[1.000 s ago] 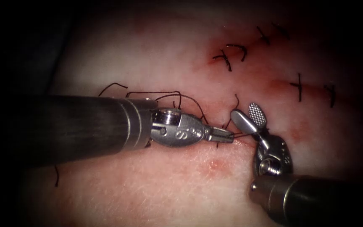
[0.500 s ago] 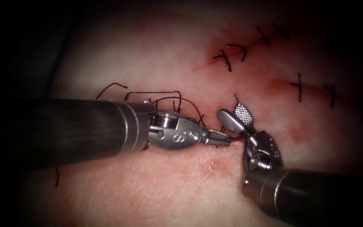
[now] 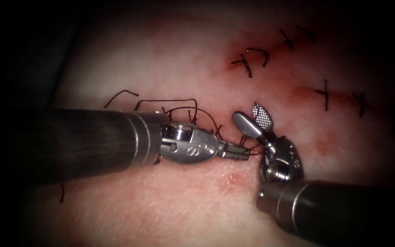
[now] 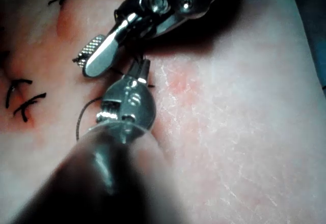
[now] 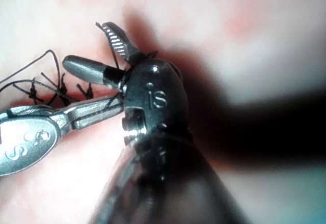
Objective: Wound Closure
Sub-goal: Grab the suture tail with the right hand, then tie the knot by moving the left hand up and the right hand down.
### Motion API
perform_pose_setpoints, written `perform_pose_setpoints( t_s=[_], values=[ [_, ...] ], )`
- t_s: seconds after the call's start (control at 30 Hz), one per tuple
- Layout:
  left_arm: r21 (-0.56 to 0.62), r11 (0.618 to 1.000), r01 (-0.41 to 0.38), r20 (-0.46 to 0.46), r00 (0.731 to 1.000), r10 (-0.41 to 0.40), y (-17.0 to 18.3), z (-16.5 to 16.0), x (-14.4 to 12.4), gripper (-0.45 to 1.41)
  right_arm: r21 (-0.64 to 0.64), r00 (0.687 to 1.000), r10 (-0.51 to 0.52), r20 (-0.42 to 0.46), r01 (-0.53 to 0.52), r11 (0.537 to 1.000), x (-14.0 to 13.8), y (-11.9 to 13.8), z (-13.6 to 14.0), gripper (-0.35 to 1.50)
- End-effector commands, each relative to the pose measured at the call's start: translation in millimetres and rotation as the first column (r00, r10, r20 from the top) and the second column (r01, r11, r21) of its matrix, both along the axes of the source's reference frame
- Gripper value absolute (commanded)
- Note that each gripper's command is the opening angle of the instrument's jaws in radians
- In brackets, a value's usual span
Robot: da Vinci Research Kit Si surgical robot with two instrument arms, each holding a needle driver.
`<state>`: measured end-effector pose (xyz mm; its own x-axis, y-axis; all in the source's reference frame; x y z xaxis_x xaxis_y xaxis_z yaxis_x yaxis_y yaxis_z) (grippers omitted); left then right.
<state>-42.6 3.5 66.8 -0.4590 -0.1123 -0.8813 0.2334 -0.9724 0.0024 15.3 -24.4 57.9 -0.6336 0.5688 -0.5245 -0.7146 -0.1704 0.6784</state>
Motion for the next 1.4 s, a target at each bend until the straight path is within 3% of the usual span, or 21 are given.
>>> perform_pose_setpoints(
  t_s=[0.03, 0.07, 0.1, 0.17, 0.2, 0.3, 0.6, 0.83, 0.97, 1.03, 1.4],
  values=[
    [0.000, 1.000, -0.001, 0.002, 1.000, 0.001, -0.1, 0.5, -0.5, -0.45, -0.001, 1.000, -0.006, 0.003, 0.006, 1.000, 0.8, -0.5, 0.6, 0.06],
    [0.000, 1.000, -0.001, 0.002, 1.000, 0.001, -0.1, 0.5, -0.5, -0.45, -0.001, 1.000, -0.006, 0.003, 0.006, 1.000, 0.8, -0.5, 0.6, 0.06],
    [0.000, 1.000, -0.001, 0.002, 1.000, 0.001, -0.1, 0.5, -0.5, -0.45, -0.002, 1.000, -0.009, 0.008, 0.009, 1.000, 0.7, -0.5, 0.5, -0.35],
    [0.000, 1.000, -0.002, 0.003, 1.000, 0.002, -0.1, 0.5, -0.4, -0.45, -0.005, 1.000, -0.014, 0.019, 0.014, 1.000, 0.7, -0.6, 0.4, -0.35],
    [0.000, 1.000, -0.002, 0.003, 1.000, 0.002, -0.1, 0.5, -0.4, -0.45, -0.025, 0.996, -0.029, 0.082, 0.031, 0.999, 0.7, -0.6, 0.1, -0.35],
    [0.001, 1.000, -0.003, 0.005, 1.000, 0.003, 0.1, 0.7, -0.3, -0.45, -0.047, 0.992, -0.045, 0.122, 0.051, 0.998, 0.9, -0.7, -0.3, -0.35],
    [0.022, 1.000, 0.002, 0.001, 1.000, -0.002, 2.1, 1.0, 1.1, -0.45, -0.065, 0.989, -0.061, 0.134, 0.070, 0.995, 1.1, -1.4, -0.6, -0.35],
    [0.051, 0.997, 0.064, -0.006, 0.998, -0.064, 7.6, 2.8, 3.1, -0.45, -0.072, 0.986, -0.071, 0.150, 0.082, 0.994, 1.1, -2.6, -0.4, -0.35],
    [0.083, 0.988, 0.133, -0.008, 0.991, -0.132, 11.2, 6.0, 3.7, -0.45, -0.068, 0.982, -0.085, 0.168, 0.098, 0.993, 1.3, -3.4, -0.3, -0.35],
    [0.105, 0.976, 0.191, 0.000, 0.981, -0.192, 13.9, 8.1, 2.8, -0.45, -0.066, 0.978, -0.096, 0.184, 0.110, 0.992, 1.6, -4.1, -0.5, -0.35],
    [0.140, 0.943, 0.301, 0.069, 0.947, -0.313, 20.7, 11.4, 0.0, -0.45, -0.065, 0.971, -0.112, 0.211, 0.128, 0.990, 1.6, -5.4, -0.6, -0.35]
  ],
)
